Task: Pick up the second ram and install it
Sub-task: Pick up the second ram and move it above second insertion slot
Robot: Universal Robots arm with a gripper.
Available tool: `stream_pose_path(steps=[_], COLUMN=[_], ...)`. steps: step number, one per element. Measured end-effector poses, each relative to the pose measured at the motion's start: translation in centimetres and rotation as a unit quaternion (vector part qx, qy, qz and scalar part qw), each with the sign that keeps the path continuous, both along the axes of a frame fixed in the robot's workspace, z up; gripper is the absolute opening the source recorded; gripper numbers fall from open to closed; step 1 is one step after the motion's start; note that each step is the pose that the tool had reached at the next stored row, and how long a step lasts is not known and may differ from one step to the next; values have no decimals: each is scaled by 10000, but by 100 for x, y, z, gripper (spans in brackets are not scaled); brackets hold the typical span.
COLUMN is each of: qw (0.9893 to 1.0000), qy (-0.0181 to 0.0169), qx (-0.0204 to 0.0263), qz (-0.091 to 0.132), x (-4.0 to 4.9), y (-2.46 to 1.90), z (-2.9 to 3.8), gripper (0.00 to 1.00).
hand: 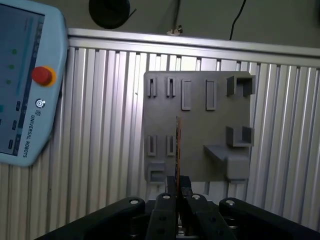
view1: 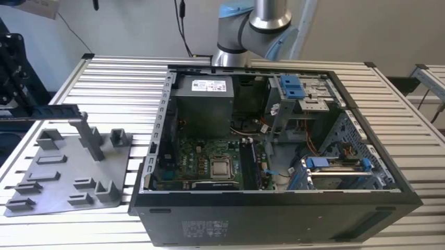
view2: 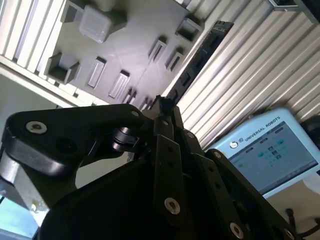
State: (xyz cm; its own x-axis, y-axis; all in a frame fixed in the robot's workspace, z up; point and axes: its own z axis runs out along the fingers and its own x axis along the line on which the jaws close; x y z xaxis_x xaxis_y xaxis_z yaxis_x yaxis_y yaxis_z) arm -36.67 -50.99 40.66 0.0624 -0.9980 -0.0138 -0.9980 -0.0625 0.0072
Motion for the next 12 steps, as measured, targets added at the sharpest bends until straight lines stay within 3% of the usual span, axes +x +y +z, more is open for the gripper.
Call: stream_pose_path(steps=[6,12], qw=[10000,10000], qy=[-43,-63], qx=[-28,-48], qz=[-1,0], x=[94,200], y=[1,0], z=[-15,-31], gripper=[14,14])
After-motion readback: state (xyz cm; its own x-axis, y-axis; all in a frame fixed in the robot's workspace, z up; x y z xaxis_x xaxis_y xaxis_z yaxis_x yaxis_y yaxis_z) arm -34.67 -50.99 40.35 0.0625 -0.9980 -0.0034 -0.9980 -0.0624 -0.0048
